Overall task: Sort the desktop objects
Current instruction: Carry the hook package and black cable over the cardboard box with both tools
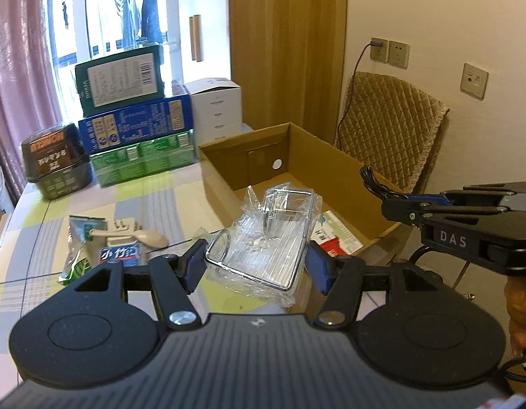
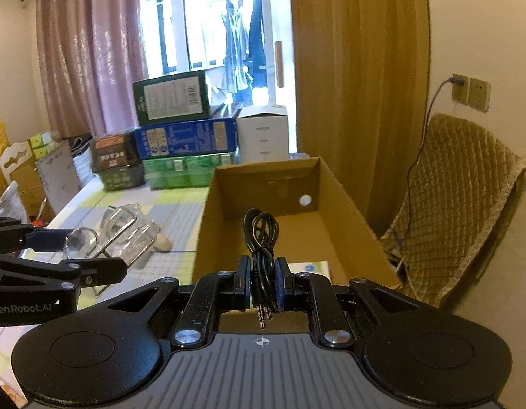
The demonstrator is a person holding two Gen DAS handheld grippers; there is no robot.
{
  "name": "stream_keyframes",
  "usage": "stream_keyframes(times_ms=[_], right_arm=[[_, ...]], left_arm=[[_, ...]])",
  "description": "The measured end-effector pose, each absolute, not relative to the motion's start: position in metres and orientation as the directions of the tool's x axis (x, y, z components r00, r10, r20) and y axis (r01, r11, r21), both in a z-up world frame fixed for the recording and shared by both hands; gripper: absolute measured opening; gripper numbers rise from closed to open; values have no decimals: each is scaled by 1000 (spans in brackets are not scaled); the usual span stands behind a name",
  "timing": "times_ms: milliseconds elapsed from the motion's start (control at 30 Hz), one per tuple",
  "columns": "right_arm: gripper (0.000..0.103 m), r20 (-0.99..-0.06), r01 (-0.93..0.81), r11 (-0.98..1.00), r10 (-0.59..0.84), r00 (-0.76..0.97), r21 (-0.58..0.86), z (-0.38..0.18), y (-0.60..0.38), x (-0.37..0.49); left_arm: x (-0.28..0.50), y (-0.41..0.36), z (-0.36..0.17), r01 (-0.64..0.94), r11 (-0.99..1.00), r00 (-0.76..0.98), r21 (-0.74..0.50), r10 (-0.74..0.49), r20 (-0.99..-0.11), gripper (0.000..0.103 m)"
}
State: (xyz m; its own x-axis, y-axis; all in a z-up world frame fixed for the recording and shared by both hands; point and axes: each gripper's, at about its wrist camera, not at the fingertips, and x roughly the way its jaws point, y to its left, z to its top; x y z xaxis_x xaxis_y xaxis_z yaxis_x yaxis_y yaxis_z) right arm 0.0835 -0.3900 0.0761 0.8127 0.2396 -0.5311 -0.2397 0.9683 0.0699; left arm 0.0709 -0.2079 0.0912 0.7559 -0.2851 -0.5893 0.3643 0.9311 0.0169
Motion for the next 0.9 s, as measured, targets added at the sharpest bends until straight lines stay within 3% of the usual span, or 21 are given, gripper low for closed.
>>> stream_keyframes(times_ms=[900], right_arm=[[11,-587,-186,982,175,791,42,50,-435,159]], left_arm=[[148,-274,70,446,895,715,-5,-359,-600,57]])
